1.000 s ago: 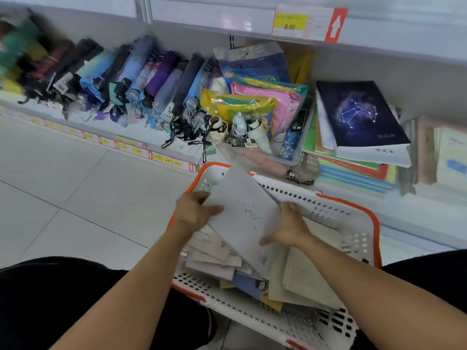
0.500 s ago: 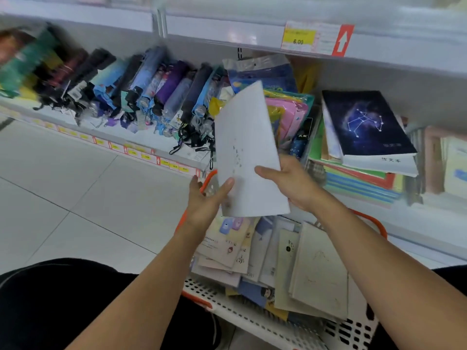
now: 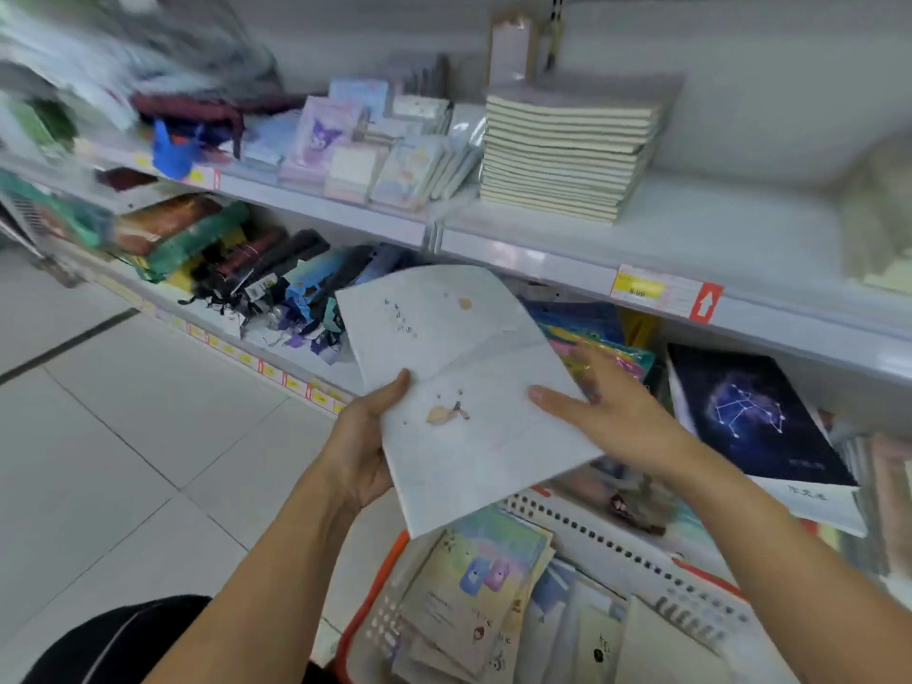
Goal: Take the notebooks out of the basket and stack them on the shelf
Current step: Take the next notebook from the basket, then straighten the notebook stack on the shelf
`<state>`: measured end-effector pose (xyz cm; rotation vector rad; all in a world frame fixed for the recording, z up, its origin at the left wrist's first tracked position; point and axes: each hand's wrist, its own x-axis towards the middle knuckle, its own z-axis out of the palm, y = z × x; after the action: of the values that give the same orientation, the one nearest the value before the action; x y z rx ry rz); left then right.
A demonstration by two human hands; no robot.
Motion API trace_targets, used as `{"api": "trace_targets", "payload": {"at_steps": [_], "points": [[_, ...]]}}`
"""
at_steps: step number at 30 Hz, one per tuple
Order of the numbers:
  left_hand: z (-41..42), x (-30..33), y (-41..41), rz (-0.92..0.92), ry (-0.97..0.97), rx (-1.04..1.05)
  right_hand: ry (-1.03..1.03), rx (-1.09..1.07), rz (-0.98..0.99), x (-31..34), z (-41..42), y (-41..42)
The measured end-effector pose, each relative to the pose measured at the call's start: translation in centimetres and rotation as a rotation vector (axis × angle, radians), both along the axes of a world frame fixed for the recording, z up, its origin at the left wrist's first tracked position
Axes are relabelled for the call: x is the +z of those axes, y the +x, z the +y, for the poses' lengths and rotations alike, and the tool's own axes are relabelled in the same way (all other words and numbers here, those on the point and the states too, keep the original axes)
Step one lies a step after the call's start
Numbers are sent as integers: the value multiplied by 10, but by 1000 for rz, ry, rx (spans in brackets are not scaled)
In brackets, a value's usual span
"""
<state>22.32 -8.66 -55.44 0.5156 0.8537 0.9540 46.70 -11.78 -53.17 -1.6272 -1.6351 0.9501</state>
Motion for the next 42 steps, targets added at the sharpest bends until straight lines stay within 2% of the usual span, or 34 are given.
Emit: {"api": "trace_targets", "payload": {"at_steps": [2, 4, 6, 8, 12, 14, 17, 19, 21, 25, 30, 33, 36, 40, 42], "points": [[6, 28, -11, 14, 54, -26, -192, 90, 424, 23, 2, 1], [15, 57, -14, 42, 124, -45, -204, 129, 643, 47, -1, -2], [28, 86, -9, 64, 212, -69, -80, 118, 714, 69, 1, -7], [39, 119, 4, 129, 321, -117, 45, -18, 748, 89, 10, -4], [60, 169, 43, 513, 562, -208, 141, -285, 819, 130, 40, 18], [83, 182, 64, 501, 596, -129, 123, -362, 900, 154, 55, 26], [128, 199, 92, 410, 525, 89, 79, -398, 1004, 188, 81, 35], [154, 207, 106, 363, 444, 145, 77, -372, 991, 205, 97, 44], [168, 211, 115, 317, 356, 170, 88, -330, 896, 215, 110, 54], [184, 207, 123, 363, 417, 130, 110, -288, 573, 209, 139, 71], [214, 198, 121, 582, 511, 192, 123, -326, 327, 195, 173, 84], [229, 196, 121, 699, 543, 215, 124, -346, 242, 191, 181, 86], [244, 194, 125, 778, 594, 237, 177, -378, 214, 183, 190, 93], [256, 189, 132, 992, 672, 275, 223, -371, 217, 173, 203, 99], [261, 184, 132, 1007, 695, 305, 213, -373, 176, 171, 207, 98]]}}
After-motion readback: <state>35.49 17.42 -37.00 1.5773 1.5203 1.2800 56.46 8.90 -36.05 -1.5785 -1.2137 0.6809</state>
